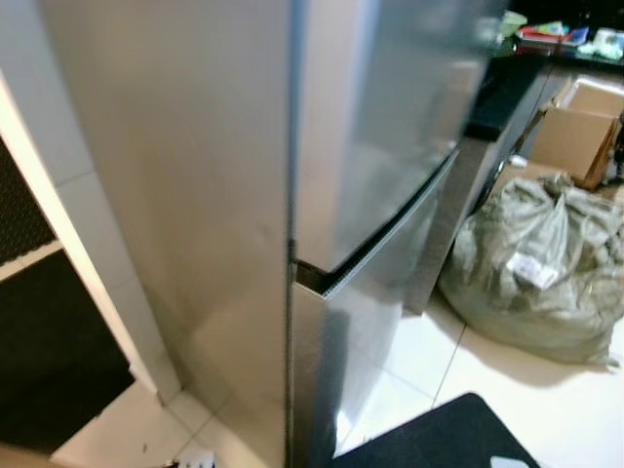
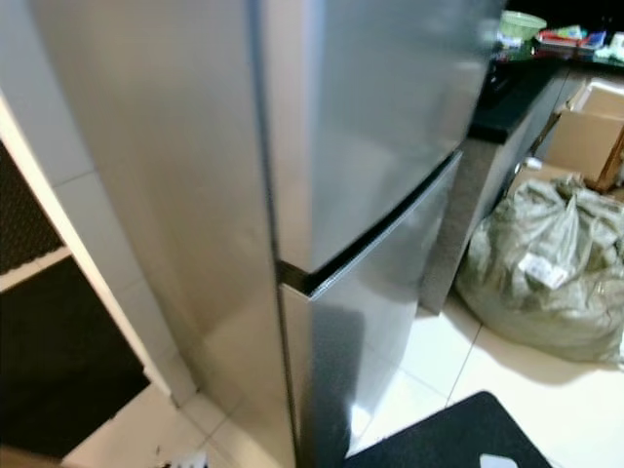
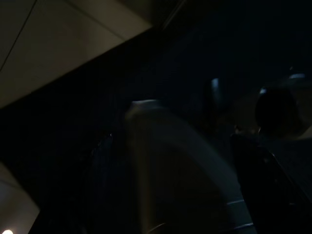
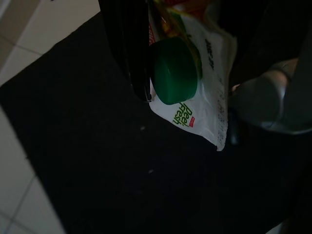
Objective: Restocking fridge
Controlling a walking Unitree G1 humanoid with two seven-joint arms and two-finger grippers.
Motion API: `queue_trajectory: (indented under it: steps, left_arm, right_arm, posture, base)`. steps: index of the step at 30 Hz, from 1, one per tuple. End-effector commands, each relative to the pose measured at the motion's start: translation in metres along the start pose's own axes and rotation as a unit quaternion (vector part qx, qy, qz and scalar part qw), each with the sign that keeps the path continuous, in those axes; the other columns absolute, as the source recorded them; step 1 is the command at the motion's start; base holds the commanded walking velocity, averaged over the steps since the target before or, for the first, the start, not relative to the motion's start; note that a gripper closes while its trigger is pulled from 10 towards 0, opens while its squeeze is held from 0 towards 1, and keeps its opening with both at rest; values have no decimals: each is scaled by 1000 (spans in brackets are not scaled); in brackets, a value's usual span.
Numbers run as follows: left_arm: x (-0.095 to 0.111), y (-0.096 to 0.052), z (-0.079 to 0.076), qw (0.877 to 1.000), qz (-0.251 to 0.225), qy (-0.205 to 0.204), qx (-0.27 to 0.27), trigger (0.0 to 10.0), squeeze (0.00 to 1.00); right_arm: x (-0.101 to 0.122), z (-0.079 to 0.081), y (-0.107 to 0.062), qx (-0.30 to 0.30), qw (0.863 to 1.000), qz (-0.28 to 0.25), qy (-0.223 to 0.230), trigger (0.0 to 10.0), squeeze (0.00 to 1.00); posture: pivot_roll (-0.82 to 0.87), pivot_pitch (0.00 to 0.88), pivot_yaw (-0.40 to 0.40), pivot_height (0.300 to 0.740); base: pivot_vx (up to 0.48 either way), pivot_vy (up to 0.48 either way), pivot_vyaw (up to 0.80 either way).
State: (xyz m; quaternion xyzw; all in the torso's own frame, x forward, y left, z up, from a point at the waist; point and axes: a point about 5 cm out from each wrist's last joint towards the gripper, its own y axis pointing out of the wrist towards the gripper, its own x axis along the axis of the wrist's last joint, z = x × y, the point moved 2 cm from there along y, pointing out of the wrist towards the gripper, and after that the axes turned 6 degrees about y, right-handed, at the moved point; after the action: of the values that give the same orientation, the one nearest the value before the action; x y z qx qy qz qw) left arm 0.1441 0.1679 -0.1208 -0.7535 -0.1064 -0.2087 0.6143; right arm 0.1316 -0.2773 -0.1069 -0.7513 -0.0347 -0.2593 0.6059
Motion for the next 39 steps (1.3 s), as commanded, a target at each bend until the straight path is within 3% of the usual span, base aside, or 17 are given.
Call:
queue_trajectory:
  steps: [1, 15, 19, 23, 25, 29, 31, 34, 39]
  left_arm:
    - [-5, -1, 0, 1000, 6, -9, 5, 10000, 0]
    - [-1, -1, 6, 999, -11, -30, 32, 10000, 0]
    - [10, -6, 25, 994, -48, -65, 70, 10000, 0]
    - [30, -15, 50, 980, -115, -127, 103, 10000, 0]
    - [30, -15, 50, 980, -115, -127, 103, 10000, 0]
    - [56, -27, 72, 961, -191, -173, 99, 10000, 0]
    - [57, -27, 75, 967, -177, -152, 106, 10000, 0]
    - [55, -27, 74, 966, -178, -160, 97, 10000, 0]
    - [41, -23, 68, 972, -140, -157, 100, 10000, 0]
  right_arm:
    - [-2, 4, 0, 4, 1000, 5, -4, 10000, 0]
    - [-2, 3, 0, 5, 1000, 5, -4, 10000, 0]
    - [-2, 3, 0, 5, 1000, 5, -5, 10000, 0]
    - [-2, 3, 0, 5, 1000, 5, -6, 10000, 0]
    - [-2, 3, 0, 5, 1000, 5, -6, 10000, 0]
    - [-2, 3, 0, 6, 1000, 5, -7, 10000, 0]
    - [-2, 3, 0, 6, 1000, 5, -7, 10000, 0]
    - [-2, 3, 0, 6, 1000, 5, -7, 10000, 0]
    - [-3, 4, 0, 7, 1000, 7, -7, 10000, 0]
  posture:
    - [-45, 0, -15, 740]
    - [-47, 0, -15, 740]
    - [-48, 0, -14, 740]
    - [-47, 0, -14, 740]
    - [-47, 0, -14, 740]
    - [-42, 0, -16, 740]
    - [-39, 0, -12, 740]
    - [-39, 0, -12, 740]
    - [-37, 0, -8, 740]
  base:
    - [0, -289, 0]
    - [0, -20, 0]
    - [0, 0, 0]
    - [0, 0, 0]
    - [0, 0, 0]
    - [0, 0, 0]
    - [0, 0, 0]
    - [0, 0, 0]
    - [-67, 0, 0]
